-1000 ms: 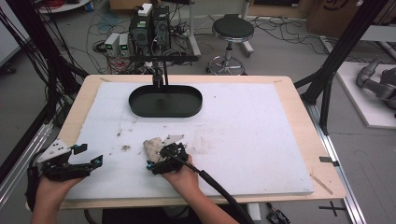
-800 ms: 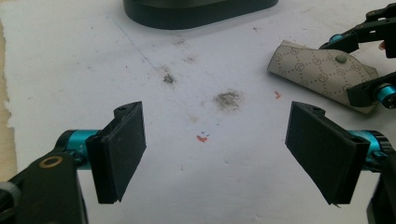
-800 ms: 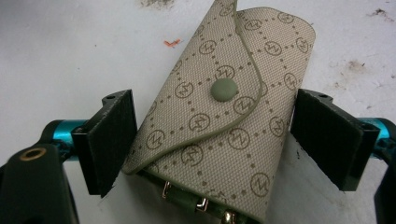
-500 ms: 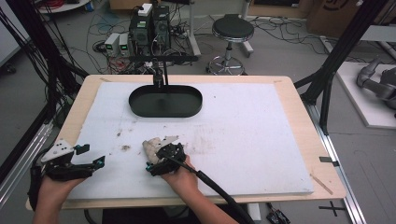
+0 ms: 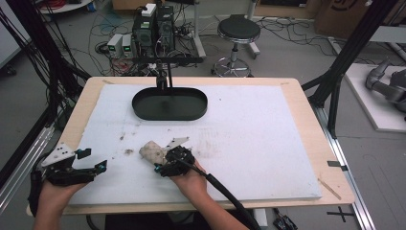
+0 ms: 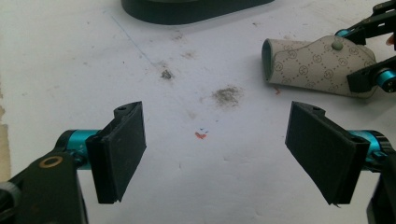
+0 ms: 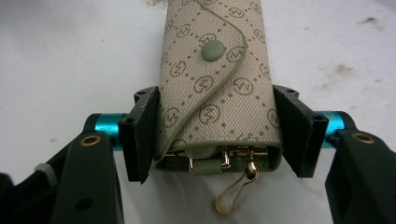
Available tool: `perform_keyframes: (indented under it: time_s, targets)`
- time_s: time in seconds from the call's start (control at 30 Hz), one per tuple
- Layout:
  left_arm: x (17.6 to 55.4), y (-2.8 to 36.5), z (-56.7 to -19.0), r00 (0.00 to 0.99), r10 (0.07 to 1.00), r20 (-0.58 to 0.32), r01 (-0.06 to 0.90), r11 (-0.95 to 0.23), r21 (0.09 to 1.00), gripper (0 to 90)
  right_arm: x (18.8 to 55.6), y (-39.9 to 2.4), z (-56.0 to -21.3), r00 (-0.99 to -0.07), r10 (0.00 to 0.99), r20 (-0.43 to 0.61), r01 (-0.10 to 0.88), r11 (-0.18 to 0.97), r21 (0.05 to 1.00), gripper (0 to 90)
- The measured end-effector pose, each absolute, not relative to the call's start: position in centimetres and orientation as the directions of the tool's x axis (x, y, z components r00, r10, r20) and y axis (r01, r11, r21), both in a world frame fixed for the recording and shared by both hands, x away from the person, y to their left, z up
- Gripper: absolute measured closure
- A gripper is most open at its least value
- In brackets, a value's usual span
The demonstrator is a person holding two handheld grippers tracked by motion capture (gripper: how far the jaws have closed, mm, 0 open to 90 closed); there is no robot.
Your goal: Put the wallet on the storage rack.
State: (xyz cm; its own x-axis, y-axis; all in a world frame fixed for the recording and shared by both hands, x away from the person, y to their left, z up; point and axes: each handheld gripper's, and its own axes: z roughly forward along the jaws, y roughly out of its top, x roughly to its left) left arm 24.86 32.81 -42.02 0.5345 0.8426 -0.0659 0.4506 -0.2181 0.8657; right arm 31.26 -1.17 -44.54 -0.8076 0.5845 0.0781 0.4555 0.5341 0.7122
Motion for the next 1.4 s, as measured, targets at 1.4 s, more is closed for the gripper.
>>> perform_keyframes:
  time_s: [1.4]
  targets:
    - [32.1, 29.4, -41.0, 0.598, 0.8, -0.048, 0.423, -0.264, 0.867, 20.2, 44.6, -10.4, -36.2, -0.831, 0.553, -0.07, 0.311, 0.565, 0.764, 37.9]
